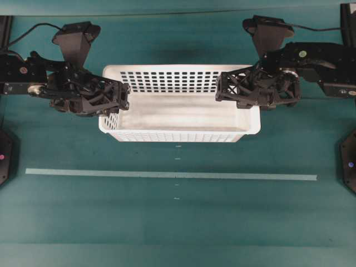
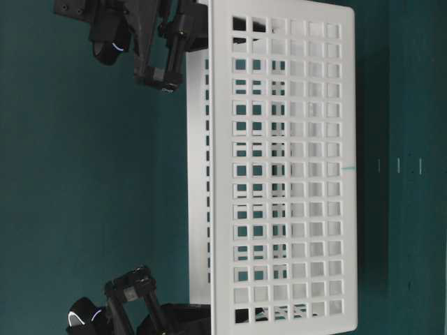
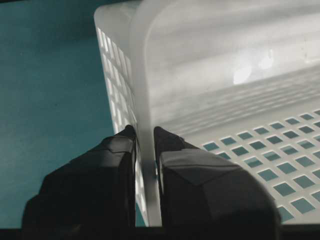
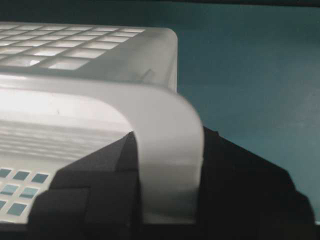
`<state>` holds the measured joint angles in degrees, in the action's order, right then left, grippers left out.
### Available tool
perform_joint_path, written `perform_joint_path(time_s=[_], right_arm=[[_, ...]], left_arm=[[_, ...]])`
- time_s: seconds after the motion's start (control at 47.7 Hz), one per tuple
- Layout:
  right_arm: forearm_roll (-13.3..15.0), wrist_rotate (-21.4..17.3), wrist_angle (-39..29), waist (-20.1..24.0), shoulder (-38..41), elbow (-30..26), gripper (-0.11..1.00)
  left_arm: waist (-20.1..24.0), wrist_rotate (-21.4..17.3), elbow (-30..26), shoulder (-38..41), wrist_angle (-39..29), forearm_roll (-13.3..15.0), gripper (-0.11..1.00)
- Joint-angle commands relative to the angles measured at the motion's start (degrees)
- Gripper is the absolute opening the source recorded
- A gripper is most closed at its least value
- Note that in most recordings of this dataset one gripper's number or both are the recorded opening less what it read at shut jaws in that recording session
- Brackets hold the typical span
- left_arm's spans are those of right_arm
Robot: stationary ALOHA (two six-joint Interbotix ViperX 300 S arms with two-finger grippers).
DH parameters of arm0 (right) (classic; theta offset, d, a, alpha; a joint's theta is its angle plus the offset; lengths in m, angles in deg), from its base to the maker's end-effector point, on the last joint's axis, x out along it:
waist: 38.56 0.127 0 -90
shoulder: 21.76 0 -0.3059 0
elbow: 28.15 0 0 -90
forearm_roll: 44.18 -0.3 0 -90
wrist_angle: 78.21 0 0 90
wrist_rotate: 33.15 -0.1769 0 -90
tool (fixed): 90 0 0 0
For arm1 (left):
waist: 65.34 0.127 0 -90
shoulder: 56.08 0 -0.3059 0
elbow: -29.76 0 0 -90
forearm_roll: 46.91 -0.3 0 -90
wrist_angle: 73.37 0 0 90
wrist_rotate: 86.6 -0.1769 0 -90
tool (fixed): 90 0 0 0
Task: Lift the white basket with both hands.
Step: 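Lift the basket with both grippers and pull it toward the front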
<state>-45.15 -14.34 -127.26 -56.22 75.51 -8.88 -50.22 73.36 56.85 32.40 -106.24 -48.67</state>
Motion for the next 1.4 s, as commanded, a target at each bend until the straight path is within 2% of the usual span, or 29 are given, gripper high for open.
perform_joint_path(time_s=[0.0, 0.314, 0.629, 1.089, 1.383], right_arm=[[0.2, 1.2, 0.4, 0.4, -0.4, -0.6, 0.16], [0.1, 1.0, 0.4, 1.1, -1.3, 0.8, 0.16], [0.1, -0.4, 0.8, 5.0, -1.4, 1.5, 0.16], [0.6, -10.5, 3.4, 14.1, -3.2, 5.3, 0.16], [1.9, -13.4, 6.2, 17.8, -3.0, 5.3, 0.16]], left_arm=[[-0.1, -0.2, -1.1, -1.4, 0.4, -0.2, 0.04], [-1.0, -0.2, -1.3, -1.3, 0.4, -0.2, 0.04], [-6.9, 0.2, -1.1, -1.3, 0.0, -0.2, 0.04], [-13.6, 5.8, -0.9, -2.2, -0.1, -0.2, 0.04], [-18.5, 9.9, -1.0, -1.8, -0.7, -0.2, 0.04]])
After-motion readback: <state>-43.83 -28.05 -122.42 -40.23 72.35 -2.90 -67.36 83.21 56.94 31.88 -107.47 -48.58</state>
